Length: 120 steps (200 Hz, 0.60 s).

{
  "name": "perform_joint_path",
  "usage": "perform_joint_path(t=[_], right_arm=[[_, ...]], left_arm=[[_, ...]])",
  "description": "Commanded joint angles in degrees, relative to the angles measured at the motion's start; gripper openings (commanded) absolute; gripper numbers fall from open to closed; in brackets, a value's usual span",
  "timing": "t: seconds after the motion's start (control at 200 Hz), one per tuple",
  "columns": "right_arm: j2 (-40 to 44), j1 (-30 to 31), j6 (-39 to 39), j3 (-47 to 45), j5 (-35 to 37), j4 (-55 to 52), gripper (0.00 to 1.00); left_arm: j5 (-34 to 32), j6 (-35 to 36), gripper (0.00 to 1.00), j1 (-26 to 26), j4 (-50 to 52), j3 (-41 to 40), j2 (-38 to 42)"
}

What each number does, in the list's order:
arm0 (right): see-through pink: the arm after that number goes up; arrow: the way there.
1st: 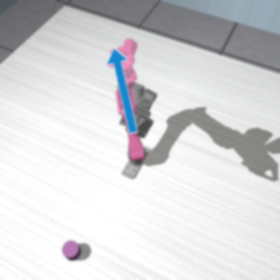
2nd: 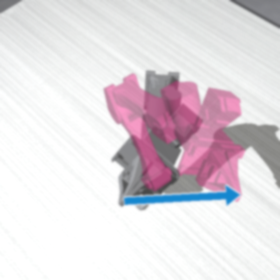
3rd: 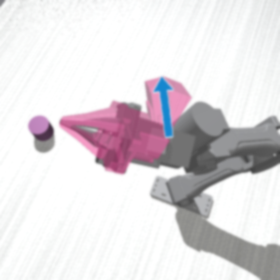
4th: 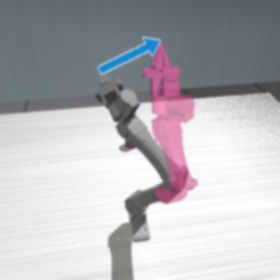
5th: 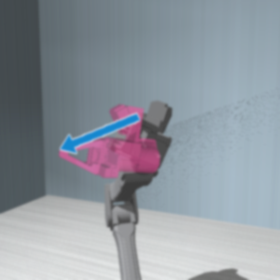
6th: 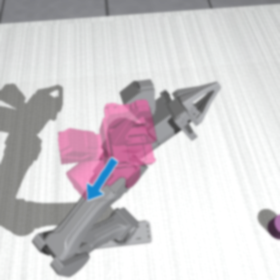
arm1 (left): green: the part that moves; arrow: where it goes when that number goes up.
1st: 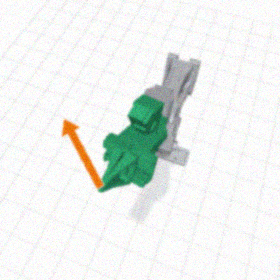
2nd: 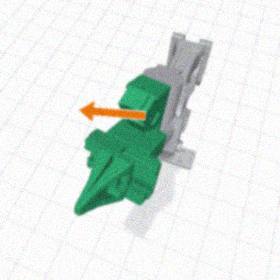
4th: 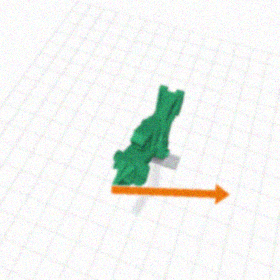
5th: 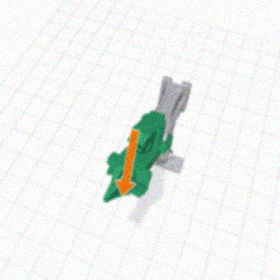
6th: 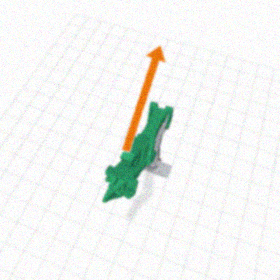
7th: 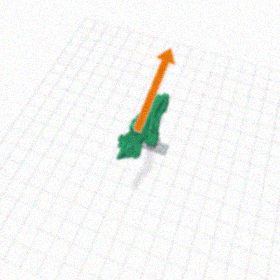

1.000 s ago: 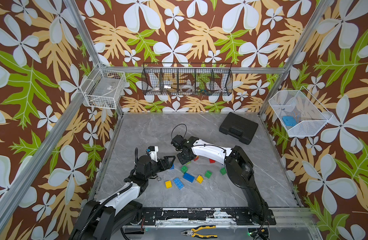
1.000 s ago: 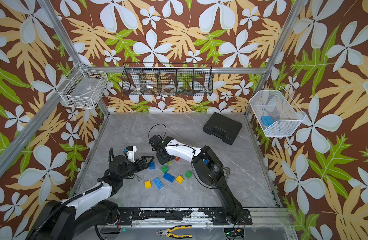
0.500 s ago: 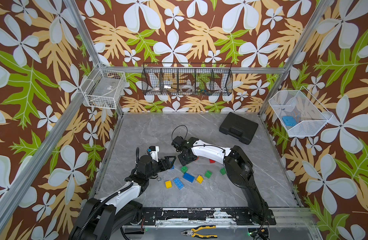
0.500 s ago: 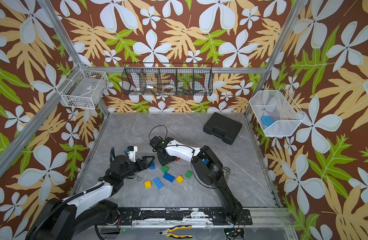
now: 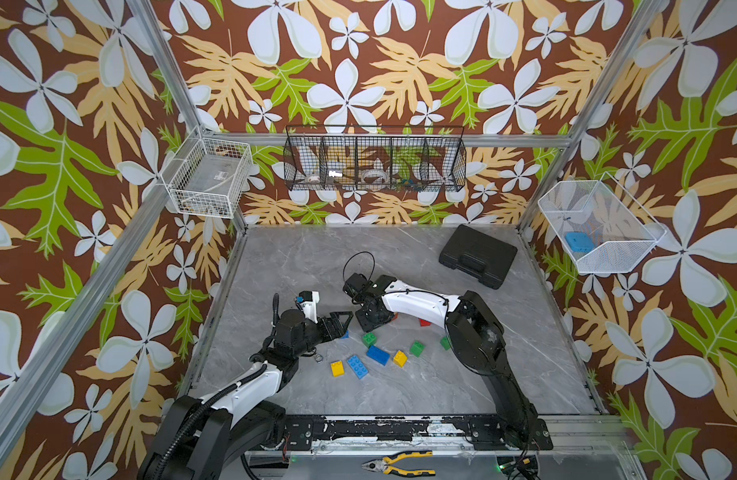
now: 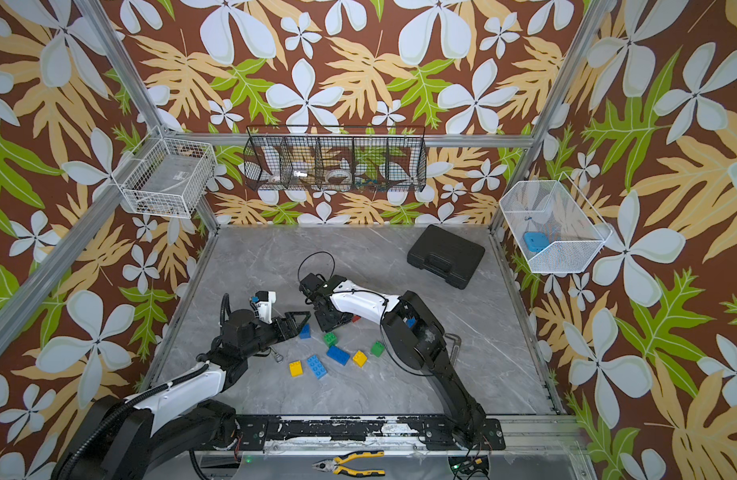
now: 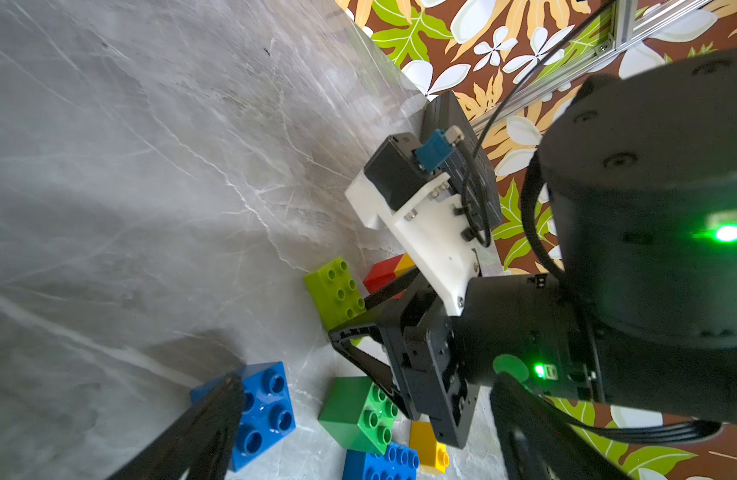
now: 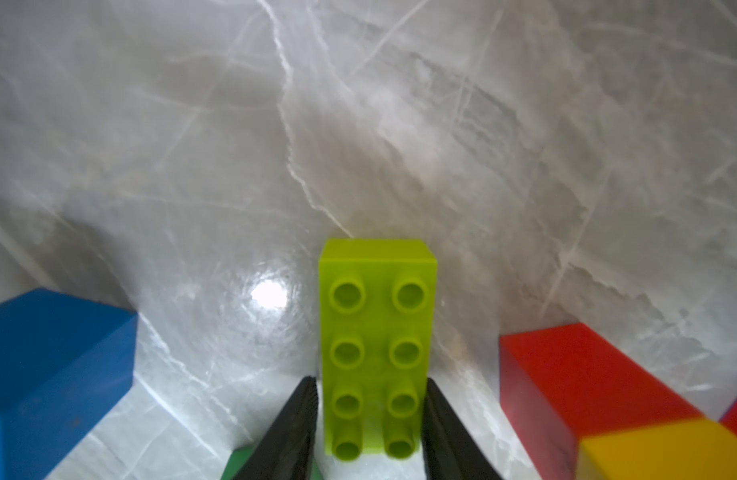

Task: Assemble a fork with lego
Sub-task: Pick up the lego brick from the center of the board.

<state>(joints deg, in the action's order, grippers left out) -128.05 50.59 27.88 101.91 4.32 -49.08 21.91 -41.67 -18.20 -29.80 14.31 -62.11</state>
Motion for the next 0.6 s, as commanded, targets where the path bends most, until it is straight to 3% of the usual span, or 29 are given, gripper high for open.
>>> perform_joint_path(t=[0.0, 0.315, 0.596], right_arm=[[0.4, 0.0, 0.4, 0.3, 0.3, -0.4, 0.40], [10.6, -0.2, -1.5, -2.5, 1.8, 5.0, 0.31], [20.0, -5.8, -4.4, -8.0, 2.7, 3.8, 0.28]], left_arm=[[-0.1, 0.7, 0.94, 0.0, -0.1, 0.4, 0.2], [-1.1, 1.7, 0.94, -0.4, 3.4, 4.6, 2.6], [-2.2, 2.2, 0.94, -6.6, 1.7, 10.5, -3.2]])
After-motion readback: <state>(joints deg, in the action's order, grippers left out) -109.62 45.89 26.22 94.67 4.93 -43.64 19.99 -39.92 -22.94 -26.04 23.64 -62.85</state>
